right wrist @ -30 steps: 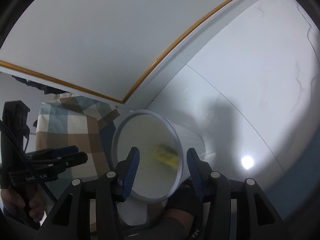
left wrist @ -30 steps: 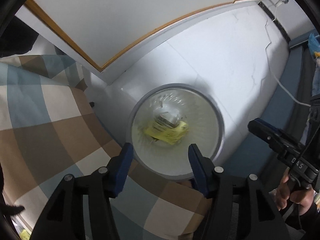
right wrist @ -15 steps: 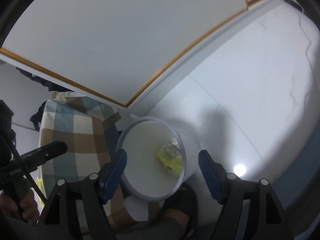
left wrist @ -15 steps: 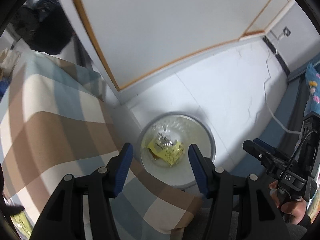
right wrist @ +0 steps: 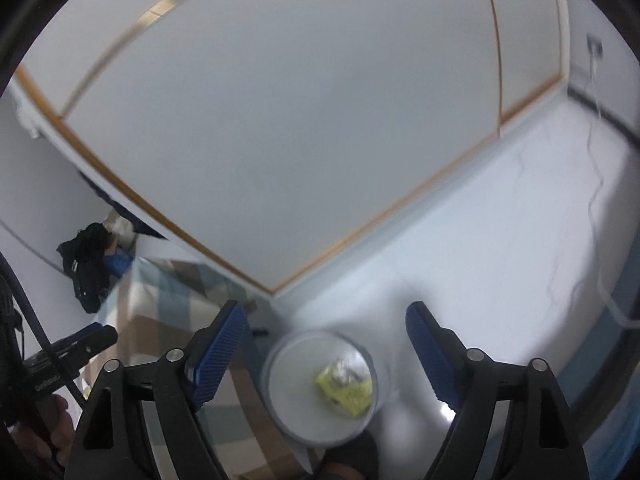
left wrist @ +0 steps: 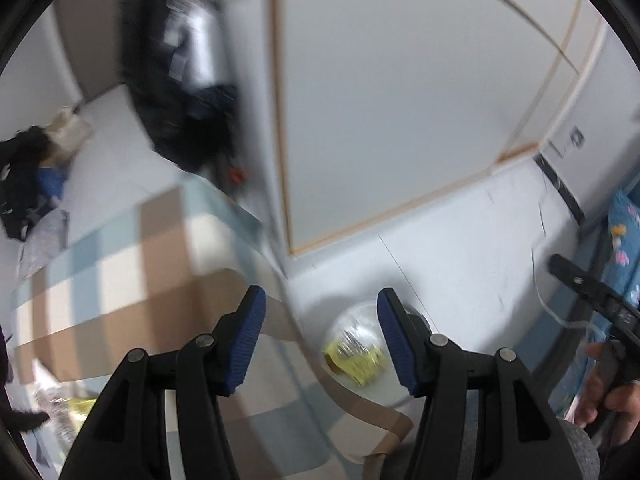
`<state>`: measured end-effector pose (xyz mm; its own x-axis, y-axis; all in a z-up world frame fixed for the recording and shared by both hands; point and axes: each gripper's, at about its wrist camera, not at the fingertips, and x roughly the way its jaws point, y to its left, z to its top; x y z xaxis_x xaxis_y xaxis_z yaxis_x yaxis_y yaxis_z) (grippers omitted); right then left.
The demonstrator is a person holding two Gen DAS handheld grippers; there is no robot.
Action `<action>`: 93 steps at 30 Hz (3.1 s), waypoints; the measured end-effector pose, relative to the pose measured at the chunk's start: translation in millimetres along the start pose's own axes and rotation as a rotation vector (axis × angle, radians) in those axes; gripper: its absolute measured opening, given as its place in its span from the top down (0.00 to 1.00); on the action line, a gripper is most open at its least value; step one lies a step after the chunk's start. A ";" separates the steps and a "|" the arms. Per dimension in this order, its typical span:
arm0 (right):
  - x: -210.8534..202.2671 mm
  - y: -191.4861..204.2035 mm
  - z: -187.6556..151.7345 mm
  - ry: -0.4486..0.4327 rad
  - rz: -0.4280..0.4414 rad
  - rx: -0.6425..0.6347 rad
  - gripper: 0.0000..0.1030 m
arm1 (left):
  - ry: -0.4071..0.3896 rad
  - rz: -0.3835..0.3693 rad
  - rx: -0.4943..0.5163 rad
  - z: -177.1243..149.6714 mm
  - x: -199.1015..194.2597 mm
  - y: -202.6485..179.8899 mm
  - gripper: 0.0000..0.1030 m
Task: Collect trash
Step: 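Swing both tools back over the table, then lower the right tool onto the second brown paper packet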
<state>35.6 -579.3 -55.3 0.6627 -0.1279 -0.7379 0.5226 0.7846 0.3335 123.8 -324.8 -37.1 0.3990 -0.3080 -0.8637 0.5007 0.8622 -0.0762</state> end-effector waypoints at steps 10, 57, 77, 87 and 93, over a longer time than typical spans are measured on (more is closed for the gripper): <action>-89.7 127.2 12.8 -0.224 0.080 -0.245 0.09 | -0.207 0.056 -0.172 -11.9 -84.5 83.1 0.34; 45.2 404.3 -321.8 0.354 0.258 -0.775 0.17 | -0.373 0.237 -0.723 -192.5 -167.3 343.3 0.14; 54.7 428.1 -339.0 0.230 0.212 -1.009 0.31 | -0.339 0.221 -0.760 -194.7 -163.2 353.3 0.14; 52.9 422.4 -334.2 0.215 0.222 -1.000 0.52 | -0.327 0.258 -0.764 -194.3 -158.8 353.9 0.14; 51.2 419.7 -331.0 0.212 0.222 -0.983 0.64 | -0.314 0.290 -0.764 -195.4 -155.8 354.3 0.13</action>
<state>111.4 -55.8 -147.4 0.5328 0.1156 -0.8383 -0.3333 0.9392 -0.0823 89.0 107.2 -26.9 0.6805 -0.0340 -0.7320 -0.2603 0.9225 -0.2849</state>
